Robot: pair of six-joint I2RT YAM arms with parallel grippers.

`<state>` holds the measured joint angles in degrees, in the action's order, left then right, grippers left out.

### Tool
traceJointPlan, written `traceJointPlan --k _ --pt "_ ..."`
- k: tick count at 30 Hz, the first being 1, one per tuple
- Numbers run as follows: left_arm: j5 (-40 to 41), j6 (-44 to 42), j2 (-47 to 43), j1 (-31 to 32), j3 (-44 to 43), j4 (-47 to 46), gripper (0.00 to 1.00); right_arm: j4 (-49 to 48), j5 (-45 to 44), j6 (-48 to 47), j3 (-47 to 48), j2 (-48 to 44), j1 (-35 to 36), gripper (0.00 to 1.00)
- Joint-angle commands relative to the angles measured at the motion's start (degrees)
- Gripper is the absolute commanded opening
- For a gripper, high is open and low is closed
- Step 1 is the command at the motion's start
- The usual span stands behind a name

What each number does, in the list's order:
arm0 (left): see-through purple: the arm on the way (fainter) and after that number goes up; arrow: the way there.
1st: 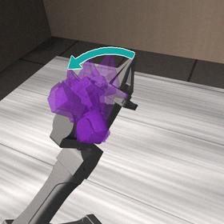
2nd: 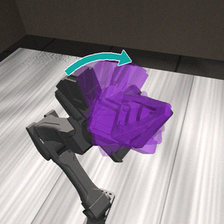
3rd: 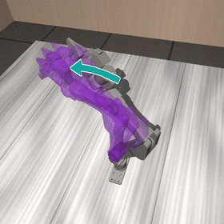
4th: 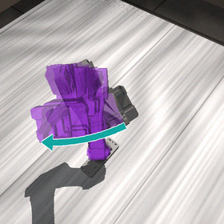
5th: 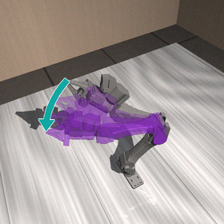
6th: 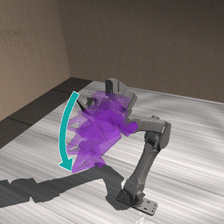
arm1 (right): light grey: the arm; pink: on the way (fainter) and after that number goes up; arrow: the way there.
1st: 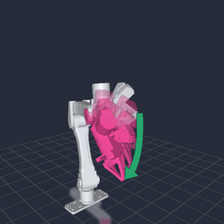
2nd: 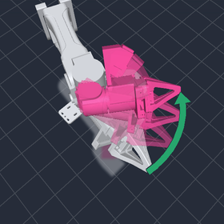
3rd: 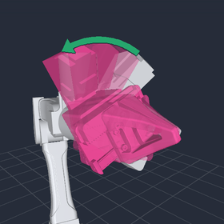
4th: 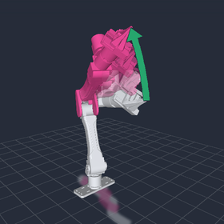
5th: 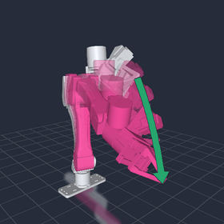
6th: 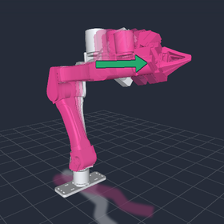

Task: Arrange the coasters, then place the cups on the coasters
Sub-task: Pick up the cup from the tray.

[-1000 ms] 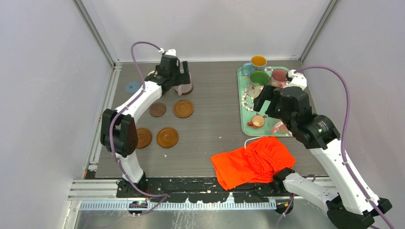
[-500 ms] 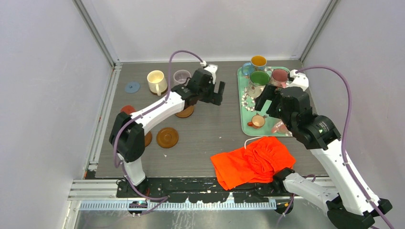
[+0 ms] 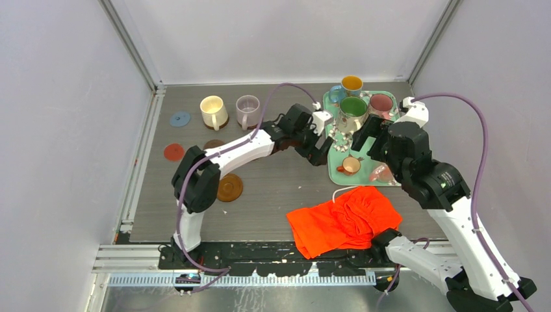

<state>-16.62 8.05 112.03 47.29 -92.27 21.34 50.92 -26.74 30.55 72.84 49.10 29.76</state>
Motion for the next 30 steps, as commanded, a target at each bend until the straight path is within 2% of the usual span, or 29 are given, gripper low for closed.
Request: traceJointPlan --k 1,8,16,30 --pt "-7.50 -8.40 2.74 2.52 -4.91 -1.11 0.95 -1.55 -1.72 0.46 1.78 -0.92 -0.21 1.00" --pt "-9.49 -16.20 8.56 4.83 -10.25 0.00 0.94 -0.67 -3.01 0.42 1.70 -2.11 -0.16 1.00" --pt "-9.00 -20.76 13.57 6.03 -13.69 -0.18 0.86 0.16 -4.98 0.31 2.22 -3.76 -0.21 1.00" --pt "-0.09 -20.62 19.70 8.17 -20.72 3.39 0.60 0.59 -5.95 -0.09 2.31 -5.01 -0.15 1.00"
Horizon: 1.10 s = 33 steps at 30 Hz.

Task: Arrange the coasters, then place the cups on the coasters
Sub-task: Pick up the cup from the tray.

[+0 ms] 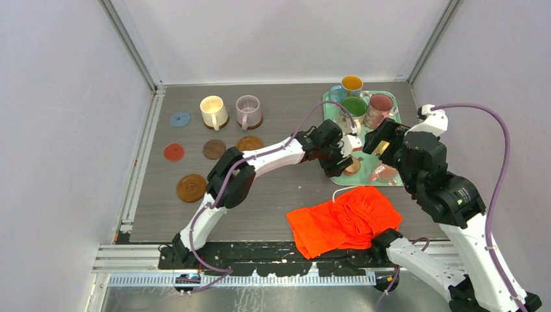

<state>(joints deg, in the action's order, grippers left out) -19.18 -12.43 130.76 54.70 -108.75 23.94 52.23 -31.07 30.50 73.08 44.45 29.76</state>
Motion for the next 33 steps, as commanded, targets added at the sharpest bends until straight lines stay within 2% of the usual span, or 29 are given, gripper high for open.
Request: traceJointPlan --k 1,14,18,33 --pt "2.52 0.06 1.38 0.83 -4.93 1.10 0.58 -0.66 -1.67 -0.09 2.07 -0.44 -0.18 1.00" --pt "3.97 -0.10 4.57 2.26 -8.25 3.87 0.41 0.23 -1.80 0.08 2.18 -1.09 -0.17 1.00" --pt "4.49 0.39 5.00 2.37 -8.38 3.33 0.33 0.51 -1.80 0.23 2.09 -1.28 -0.20 1.00" --pt "5.95 3.47 5.39 2.52 -7.88 1.12 0.18 0.99 -1.52 0.44 2.07 -1.07 -0.17 1.00"
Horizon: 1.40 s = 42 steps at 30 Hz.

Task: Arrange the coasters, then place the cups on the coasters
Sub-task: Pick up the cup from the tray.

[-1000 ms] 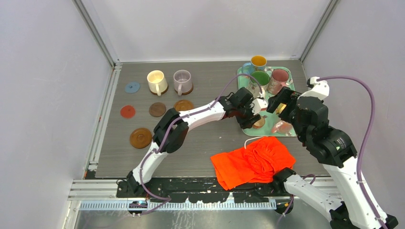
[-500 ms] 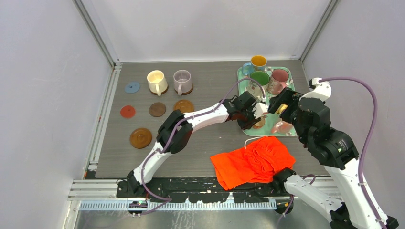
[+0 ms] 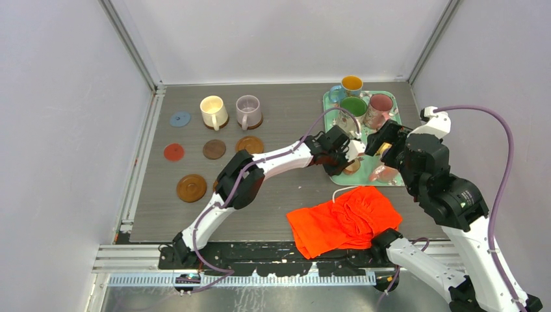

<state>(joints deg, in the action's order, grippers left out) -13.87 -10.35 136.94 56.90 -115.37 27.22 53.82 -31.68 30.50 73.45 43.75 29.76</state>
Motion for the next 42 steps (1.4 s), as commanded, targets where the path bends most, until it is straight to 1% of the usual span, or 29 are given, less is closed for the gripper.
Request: traceJointPlan --k 1,6,11,15,17,23,29,34,42 --pt "0.62 1.58 -0.90 0.31 -0.99 -2.37 0.18 -0.64 -0.92 0.49 1.63 -0.30 -0.18 1.00" --pt "0.55 2.70 -1.98 0.31 0.66 -4.31 0.18 -0.73 -0.93 0.44 1.40 -0.24 -0.15 1.00" --pt "2.19 3.66 -2.36 0.31 1.65 -5.74 0.18 -0.73 -0.73 0.47 1.27 -0.13 -0.22 1.00" --pt "3.47 4.60 -2.53 0.31 2.71 -7.27 0.05 -0.63 -0.75 0.44 1.24 -0.15 -0.14 1.00" --pt "3.98 5.16 -2.99 0.31 3.82 -8.79 0.01 -0.58 -0.83 0.45 1.26 -0.10 -0.16 1.00" --pt "6.73 7.15 -5.45 0.27 7.58 -12.88 0.00 -0.56 -0.91 0.44 1.18 -0.11 -0.14 1.00" --pt "9.01 9.13 -9.93 0.27 11.91 -16.89 0.00 -0.99 -0.79 0.37 0.84 0.01 -0.19 1.00" --pt "10.23 10.08 -12.28 -0.04 14.43 -18.81 0.00 -1.17 -0.48 0.27 0.71 0.44 -0.18 1.00" --pt "11.79 13.95 -15.63 -0.80 17.44 -20.38 0.00 -1.65 -0.21 -0.08 0.33 0.62 -0.19 1.00"
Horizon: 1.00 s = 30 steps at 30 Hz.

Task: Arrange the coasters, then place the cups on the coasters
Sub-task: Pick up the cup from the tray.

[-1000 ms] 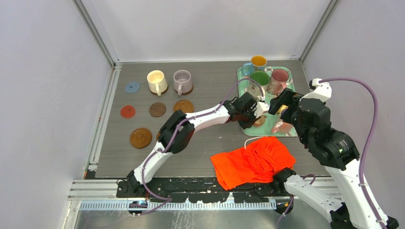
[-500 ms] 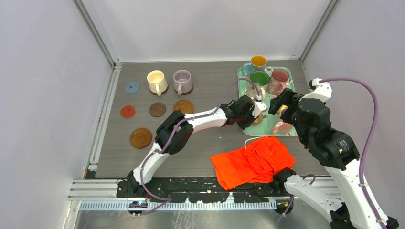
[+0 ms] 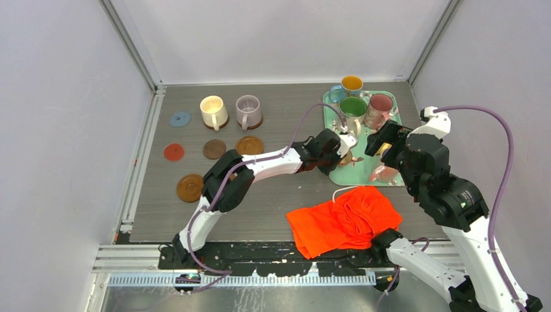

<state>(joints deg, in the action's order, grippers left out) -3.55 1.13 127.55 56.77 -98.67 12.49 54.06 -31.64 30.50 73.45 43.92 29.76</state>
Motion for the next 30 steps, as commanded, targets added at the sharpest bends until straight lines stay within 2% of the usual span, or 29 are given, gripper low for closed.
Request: traceJointPlan --k 1,16,30 --pt "1.60 3.01 -6.93 -0.88 1.52 -6.09 0.00 -2.02 -0.26 -0.20 0.27 0.40 -0.20 1.00" --pt "6.71 8.02 -19.79 -7.80 11.70 -4.04 0.00 -6.18 4.47 -1.86 -2.08 2.06 -0.21 1.00" --pt "17.98 10.93 -31.12 -17.20 15.87 3.52 0.00 -7.17 9.80 -4.05 -1.82 3.84 -0.16 1.00"
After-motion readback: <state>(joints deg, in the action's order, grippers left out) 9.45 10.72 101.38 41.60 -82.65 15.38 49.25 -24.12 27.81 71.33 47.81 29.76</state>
